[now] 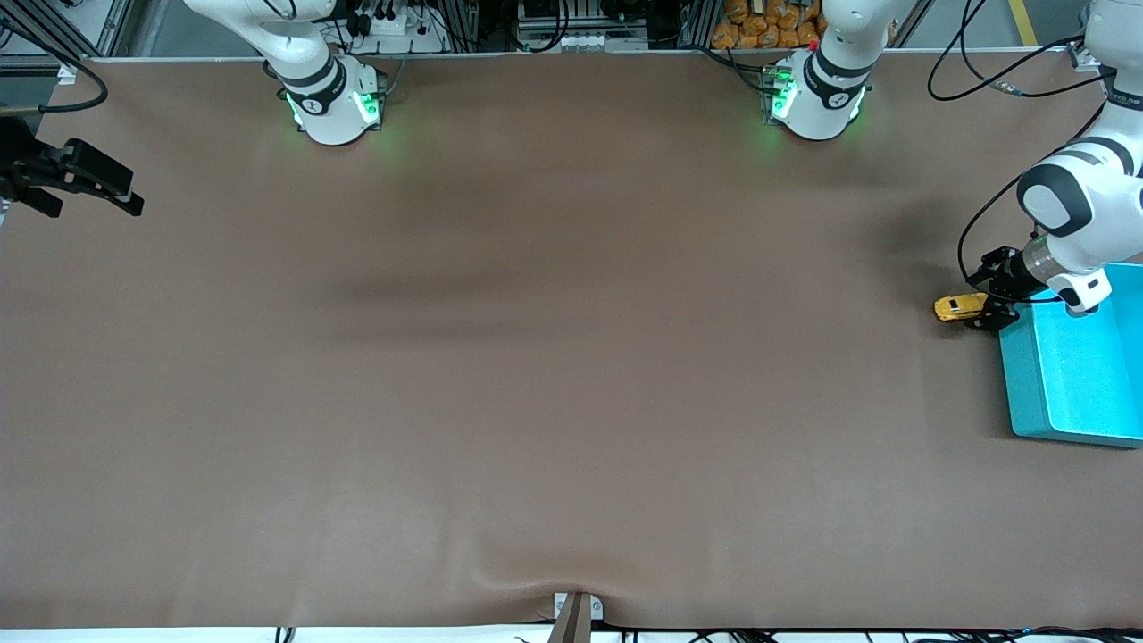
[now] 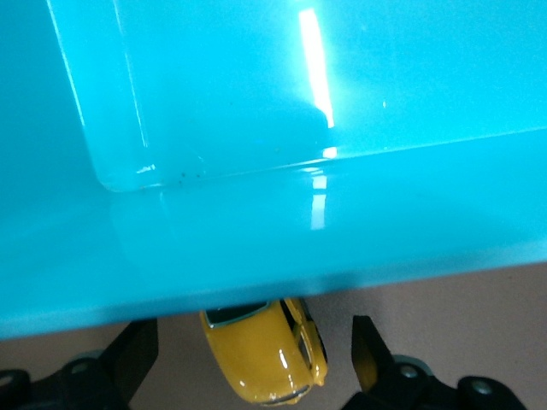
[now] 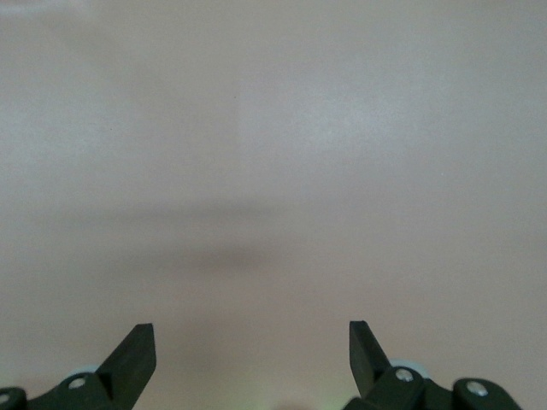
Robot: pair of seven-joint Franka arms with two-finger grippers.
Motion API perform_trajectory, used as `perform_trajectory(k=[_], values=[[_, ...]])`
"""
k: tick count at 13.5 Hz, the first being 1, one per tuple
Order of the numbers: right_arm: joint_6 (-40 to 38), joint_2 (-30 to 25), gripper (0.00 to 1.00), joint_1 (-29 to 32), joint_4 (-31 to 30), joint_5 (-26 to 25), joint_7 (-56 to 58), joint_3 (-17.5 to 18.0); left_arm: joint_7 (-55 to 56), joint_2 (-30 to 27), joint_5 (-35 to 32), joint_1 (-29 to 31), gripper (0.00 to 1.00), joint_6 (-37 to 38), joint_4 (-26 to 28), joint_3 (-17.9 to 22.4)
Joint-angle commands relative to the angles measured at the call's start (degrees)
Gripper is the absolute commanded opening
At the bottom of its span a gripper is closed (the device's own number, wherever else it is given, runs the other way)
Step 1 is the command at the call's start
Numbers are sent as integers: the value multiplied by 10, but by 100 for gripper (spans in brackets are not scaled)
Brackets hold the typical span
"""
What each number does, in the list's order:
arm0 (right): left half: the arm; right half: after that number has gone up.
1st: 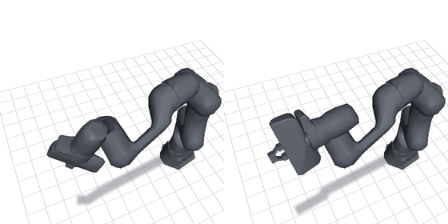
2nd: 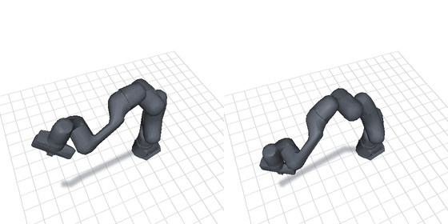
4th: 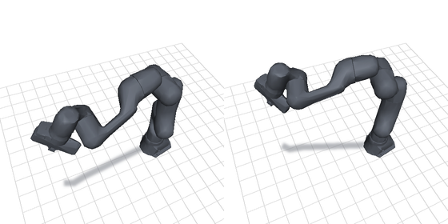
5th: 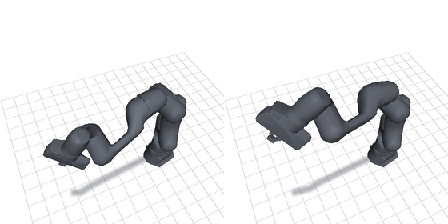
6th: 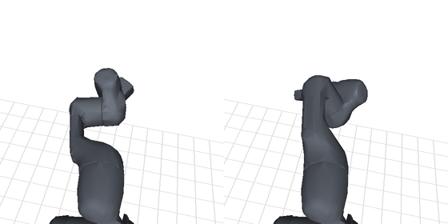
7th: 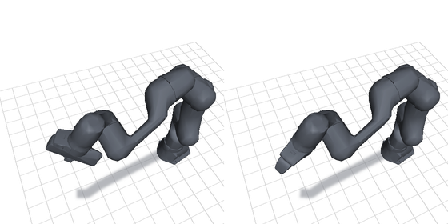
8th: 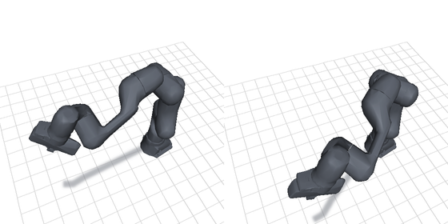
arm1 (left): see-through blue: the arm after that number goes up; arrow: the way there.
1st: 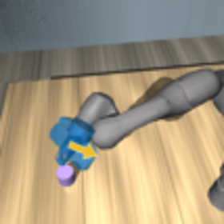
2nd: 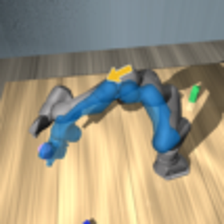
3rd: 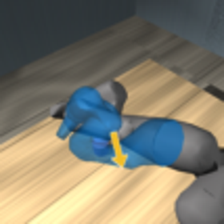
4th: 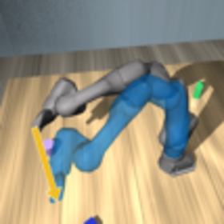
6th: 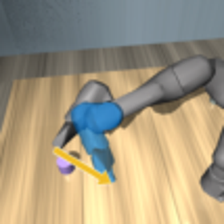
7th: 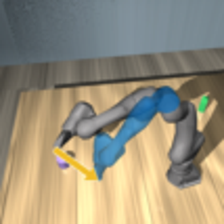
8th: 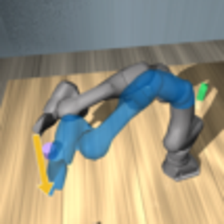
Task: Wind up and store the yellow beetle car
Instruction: 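Close the left gripper on the yellow car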
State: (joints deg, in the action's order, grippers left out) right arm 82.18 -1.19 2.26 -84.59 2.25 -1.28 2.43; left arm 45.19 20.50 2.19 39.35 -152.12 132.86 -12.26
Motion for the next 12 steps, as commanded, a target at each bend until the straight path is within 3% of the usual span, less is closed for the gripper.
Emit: perform_trajectory(k=[1,2,5,9,12], values=[[5,-8,100,7,-8,-5,3,6,6,16,8,3,35,-39,2,-2],[5,-7,100,7,-8,-5,3,6,5,16,7,3,2,-41,2,-2],[5,-7,100,8,-9,-4,2,7,0,-10,1,-2,0,-30,5,-8],[6,-7,100,6,-8,-4,3,8,3,-95,1,-5,0,71,-9,-69],[5,-7,100,7,-8,-4,3,8,1,-113,-11,-4,0,157,-72,-89]])
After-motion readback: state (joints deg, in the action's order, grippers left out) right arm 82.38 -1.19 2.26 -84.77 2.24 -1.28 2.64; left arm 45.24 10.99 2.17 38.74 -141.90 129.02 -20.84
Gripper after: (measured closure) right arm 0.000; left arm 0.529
